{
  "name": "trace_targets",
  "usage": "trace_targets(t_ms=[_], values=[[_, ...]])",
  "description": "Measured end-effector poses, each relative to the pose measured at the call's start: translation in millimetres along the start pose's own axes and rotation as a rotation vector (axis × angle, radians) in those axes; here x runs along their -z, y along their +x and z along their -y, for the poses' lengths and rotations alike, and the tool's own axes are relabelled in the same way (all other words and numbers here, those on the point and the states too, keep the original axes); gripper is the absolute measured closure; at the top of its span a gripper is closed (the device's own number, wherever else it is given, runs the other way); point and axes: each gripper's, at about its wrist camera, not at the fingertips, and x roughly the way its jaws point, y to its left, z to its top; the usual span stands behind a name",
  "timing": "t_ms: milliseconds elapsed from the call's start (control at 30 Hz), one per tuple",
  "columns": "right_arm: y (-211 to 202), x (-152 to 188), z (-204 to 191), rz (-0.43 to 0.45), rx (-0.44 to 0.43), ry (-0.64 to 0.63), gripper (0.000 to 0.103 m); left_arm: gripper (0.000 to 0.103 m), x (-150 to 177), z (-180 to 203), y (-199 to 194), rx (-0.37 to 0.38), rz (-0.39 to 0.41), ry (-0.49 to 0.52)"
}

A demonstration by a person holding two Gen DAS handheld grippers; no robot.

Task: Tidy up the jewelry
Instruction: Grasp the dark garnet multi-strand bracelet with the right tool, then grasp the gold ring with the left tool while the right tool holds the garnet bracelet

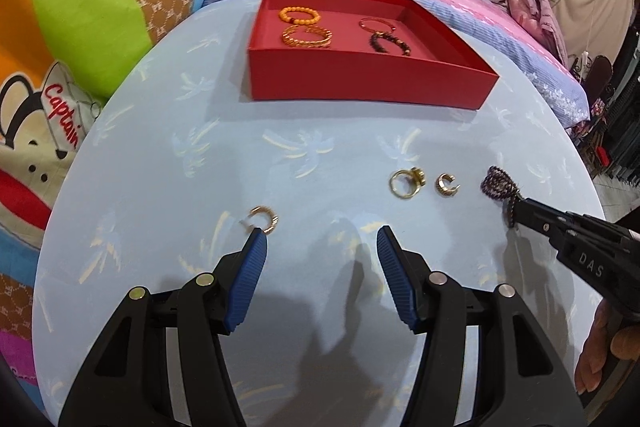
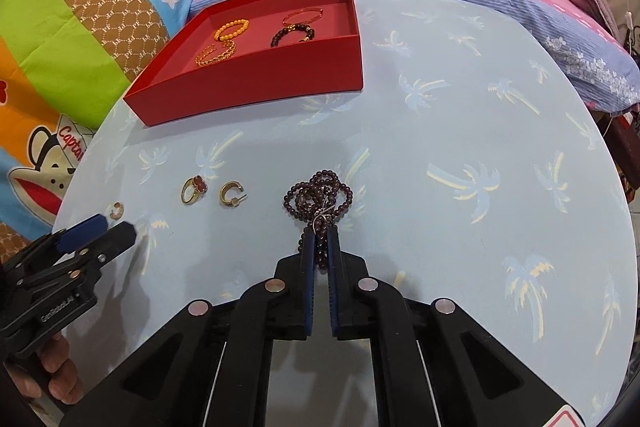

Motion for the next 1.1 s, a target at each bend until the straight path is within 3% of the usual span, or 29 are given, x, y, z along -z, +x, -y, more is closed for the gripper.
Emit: trace_targets(t_ms=[267,467,667,833,1067,1100], values=[[-7.6,4.4,-0.4,0.000,-0.023,0.010,0.098,0.049,-16.3,27.5,18.7,0.061,-0.002,0.050],[-5.1,6.1,2.4,-0.011,-0.033,0.025,0.098,0.052,-24.5,36.8,33.4,0.063,-0.015,0.063],[-2.8,4.5,1.7,-0.015,-0.043,0.028,0.098,0.061,-32.0,41.9,40.5,0.054,-0.009,0.074],[0.2,4.9,0.2,-0.023,-0.049,0.026,0.098,0.081,-32.6,43.4,41.4,0.071,-0.011,0.083],[-2.6,5.2,-1.1,-0.018,-0.057,0.023,0.098,0.081,-29.4,44.2,38.1,0.087,-0.016,0.088],[-4.1,5.1,-1.8,-0.016,-0.058,0.023,0.098,0.088,-29.1,43.8,36.7,0.091,-0.018,0.085]])
